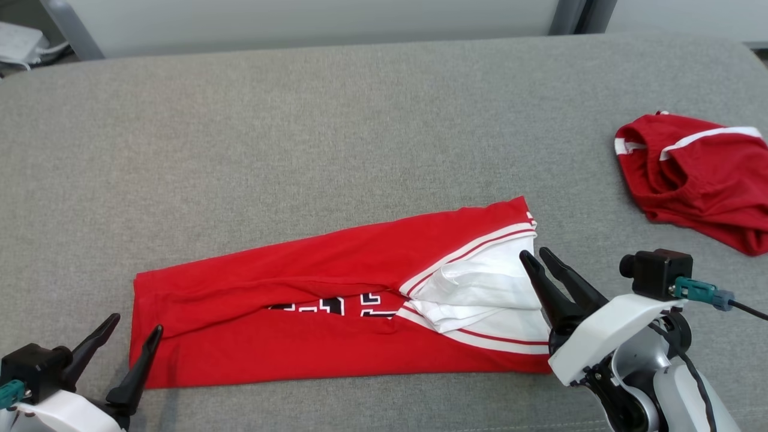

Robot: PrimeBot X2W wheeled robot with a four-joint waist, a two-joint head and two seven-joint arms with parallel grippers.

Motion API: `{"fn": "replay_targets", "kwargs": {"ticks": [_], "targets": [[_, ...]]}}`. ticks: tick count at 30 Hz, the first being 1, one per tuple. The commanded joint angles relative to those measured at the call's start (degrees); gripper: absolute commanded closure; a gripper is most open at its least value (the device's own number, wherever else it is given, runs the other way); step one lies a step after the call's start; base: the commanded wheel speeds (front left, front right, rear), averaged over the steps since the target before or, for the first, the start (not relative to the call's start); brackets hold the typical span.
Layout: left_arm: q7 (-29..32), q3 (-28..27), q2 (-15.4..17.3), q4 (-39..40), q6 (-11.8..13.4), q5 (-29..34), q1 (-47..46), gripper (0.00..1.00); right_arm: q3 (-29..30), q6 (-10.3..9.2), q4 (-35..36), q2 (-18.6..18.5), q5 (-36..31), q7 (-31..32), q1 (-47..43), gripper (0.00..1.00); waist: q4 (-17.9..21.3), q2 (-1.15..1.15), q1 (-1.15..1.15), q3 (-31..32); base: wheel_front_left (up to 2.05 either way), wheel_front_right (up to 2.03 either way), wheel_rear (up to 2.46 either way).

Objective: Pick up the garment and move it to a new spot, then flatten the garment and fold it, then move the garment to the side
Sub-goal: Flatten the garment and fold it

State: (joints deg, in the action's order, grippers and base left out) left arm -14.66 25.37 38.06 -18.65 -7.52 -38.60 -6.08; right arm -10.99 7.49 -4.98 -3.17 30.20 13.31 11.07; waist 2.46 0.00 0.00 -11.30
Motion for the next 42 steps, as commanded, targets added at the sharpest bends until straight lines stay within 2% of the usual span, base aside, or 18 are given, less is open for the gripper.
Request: {"fn": "replay_targets", "kwargs": {"ticks": [1, 2, 3, 5, 6, 13, 22, 33, 42], "targets": [[-0.3, -3.9, 1.3, 0.8, 0.0, -0.3, -0.6, 0.0, -1.1, 0.0, 0.7, -0.2, 0.0, -1.0, -0.3, 0.49, 0.2, 0.0, 0.0, 1.5, 0.0, 0.0, 0.0], [-0.3, -4.7, 0.6, 0.8, 0.0, -0.3, -0.3, 0.0, -1.1, 0.0, 0.5, -0.3, 0.1, -1.6, -0.4, 0.34, 0.2, 0.0, 0.0, 1.9, 0.0, 0.0, 0.0], [-0.3, -4.7, 0.6, 0.8, 0.0, -0.3, -0.3, 0.0, -1.1, 0.0, 0.5, -0.3, 0.1, -1.6, -0.4, 0.34, 0.2, 0.0, 0.0, 1.9, 0.0, 0.0, 0.0], [-0.3, -6.5, -0.8, 1.1, 0.0, 0.0, 0.1, 0.0, -1.3, 0.0, -0.2, -0.6, 0.2, -2.4, -0.8, 0.07, 0.1, 0.0, 0.0, 2.7, 0.0, 0.0, 0.0], [-0.3, -7.5, -1.5, 1.2, 0.0, 0.1, 0.4, 0.0, -1.1, 0.0, -0.5, -0.6, 0.2, -3.2, -0.9, 0.0, 0.1, 0.0, 0.0, 3.0, 0.0, 0.0, 0.0], [-0.3, -14.8, -6.4, 2.5, 0.0, 1.9, 3.1, 0.0, -1.2, 0.0, -3.7, -0.5, -2.1, -10.1, -0.7, 0.0, -0.4, 0.0, 0.0, 4.4, 0.0, 0.0, 0.0], [-0.3, -19.9, -10.8, 5.5, 0.0, 4.4, 6.3, 0.0, -1.8, 0.0, -10.3, 0.1, -2.4, -15.3, -0.2, 0.0, -1.8, 0.0, 0.0, 4.9, 0.0, 0.0, 0.0], [-0.3, -20.0, -11.4, 9.3, 0.0, 5.5, 7.9, 0.0, 1.5, 0.0, -17.7, 0.3, -4.8, -20.7, 0.9, 0.0, -4.7, 0.0, 0.0, 3.2, 0.0, 0.0, 0.0], [-0.3, -17.8, -9.8, 11.4, 0.0, 4.5, 6.7, 0.0, 1.8, 0.0, -26.3, 0.3, 0.2, -25.1, 2.9, 0.0, -8.1, 0.0, 0.0, 1.2, 0.0, 0.0, 0.0]]}}
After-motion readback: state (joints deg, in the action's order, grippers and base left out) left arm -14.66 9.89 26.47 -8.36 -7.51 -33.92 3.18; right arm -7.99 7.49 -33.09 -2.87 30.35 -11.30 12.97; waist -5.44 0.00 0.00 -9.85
